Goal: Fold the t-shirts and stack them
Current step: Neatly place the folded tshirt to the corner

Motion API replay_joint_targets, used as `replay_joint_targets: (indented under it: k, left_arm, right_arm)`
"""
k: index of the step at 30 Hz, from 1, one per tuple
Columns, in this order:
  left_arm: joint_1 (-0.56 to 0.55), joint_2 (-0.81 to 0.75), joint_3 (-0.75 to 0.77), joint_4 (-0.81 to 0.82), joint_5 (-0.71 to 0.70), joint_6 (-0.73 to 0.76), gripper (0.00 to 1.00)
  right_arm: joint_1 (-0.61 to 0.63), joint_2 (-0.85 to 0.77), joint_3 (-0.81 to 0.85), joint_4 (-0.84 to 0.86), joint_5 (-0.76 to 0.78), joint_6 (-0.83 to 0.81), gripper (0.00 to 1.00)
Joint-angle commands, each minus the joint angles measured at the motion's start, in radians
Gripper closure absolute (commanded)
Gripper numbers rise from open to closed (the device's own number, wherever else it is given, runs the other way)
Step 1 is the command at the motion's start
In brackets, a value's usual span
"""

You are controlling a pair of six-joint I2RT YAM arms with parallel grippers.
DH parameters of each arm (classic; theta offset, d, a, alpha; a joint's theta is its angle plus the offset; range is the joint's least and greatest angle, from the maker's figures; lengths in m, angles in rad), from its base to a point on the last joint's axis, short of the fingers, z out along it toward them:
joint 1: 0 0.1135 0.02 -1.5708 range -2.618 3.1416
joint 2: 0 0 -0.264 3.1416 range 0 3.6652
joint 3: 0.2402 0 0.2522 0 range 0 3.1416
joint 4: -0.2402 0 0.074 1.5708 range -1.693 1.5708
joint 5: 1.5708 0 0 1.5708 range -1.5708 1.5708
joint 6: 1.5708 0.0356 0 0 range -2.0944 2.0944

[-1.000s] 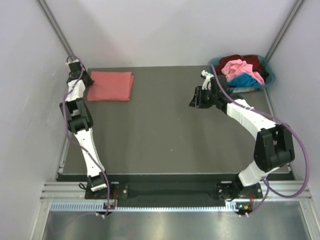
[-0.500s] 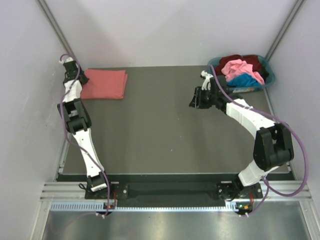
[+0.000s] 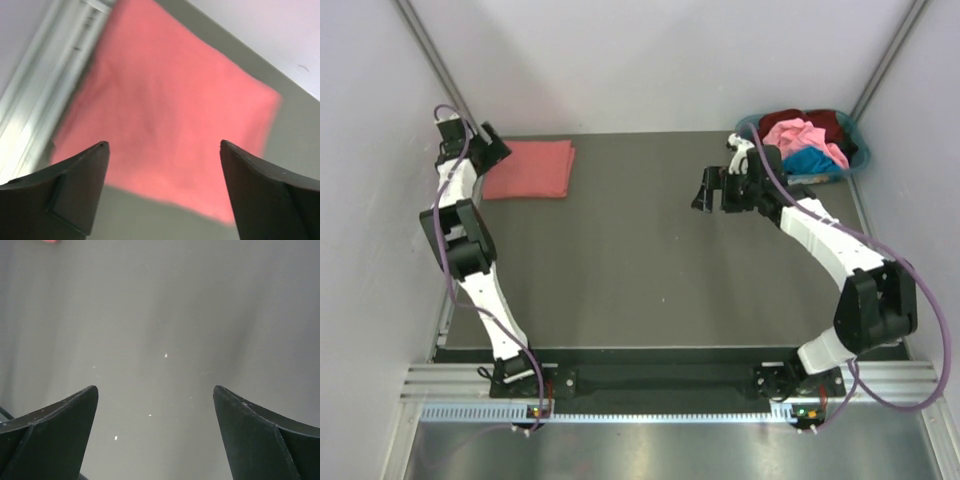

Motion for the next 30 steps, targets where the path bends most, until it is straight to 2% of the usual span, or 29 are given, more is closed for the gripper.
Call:
replay_joint_targets:
  k: [1, 2, 6, 13, 16, 20, 23, 30]
  left_arm:
    - [-0.053, -0.192, -0.084, -0.037, 0.139, -0.051, 0.01]
    - [-0.062, -0.255, -0.122, -0.038, 0.222, -0.057, 0.01]
    - [-0.165, -0.462, -0.418, 0.043, 0.327, -0.06, 0.01]
    - [-0.424, -0.757, -0.613, 0.018, 0.41, -0.031, 0.01]
    - [-0.485, -0.893, -0.687, 0.031, 0.447, -0.042, 0.01]
    - [-0.501, -1.085, -0.786, 0.103, 0.518, -0.1, 0.01]
    - [-0.508, -1.157, -0.853, 0.133, 0.55, -0.122, 0.01]
    - [-0.527, -1.207, -0.865, 0.156, 0.578, -0.151, 0.01]
  right_arm:
    - [-0.001, -0.117, 0.027, -0.035, 0.025, 0.006, 0.0]
    - [-0.003, -0.153, 0.018, -0.052, 0.037, 0.004, 0.0]
    - [-0.001, -0.264, -0.014, -0.07, 0.066, 0.025, 0.0]
    - [-0.001, -0.4, -0.011, -0.149, 0.145, 0.076, 0.0]
    - [-0.003, -0.483, -0.035, -0.141, 0.134, 0.093, 0.0]
    - [-0.001, -0.546, -0.055, -0.135, 0.11, 0.12, 0.0]
    - [-0.003, -0.58, -0.072, -0.116, 0.086, 0.133, 0.0]
    - [-0.003, -0.641, -0.102, -0.06, 0.076, 0.157, 0.0]
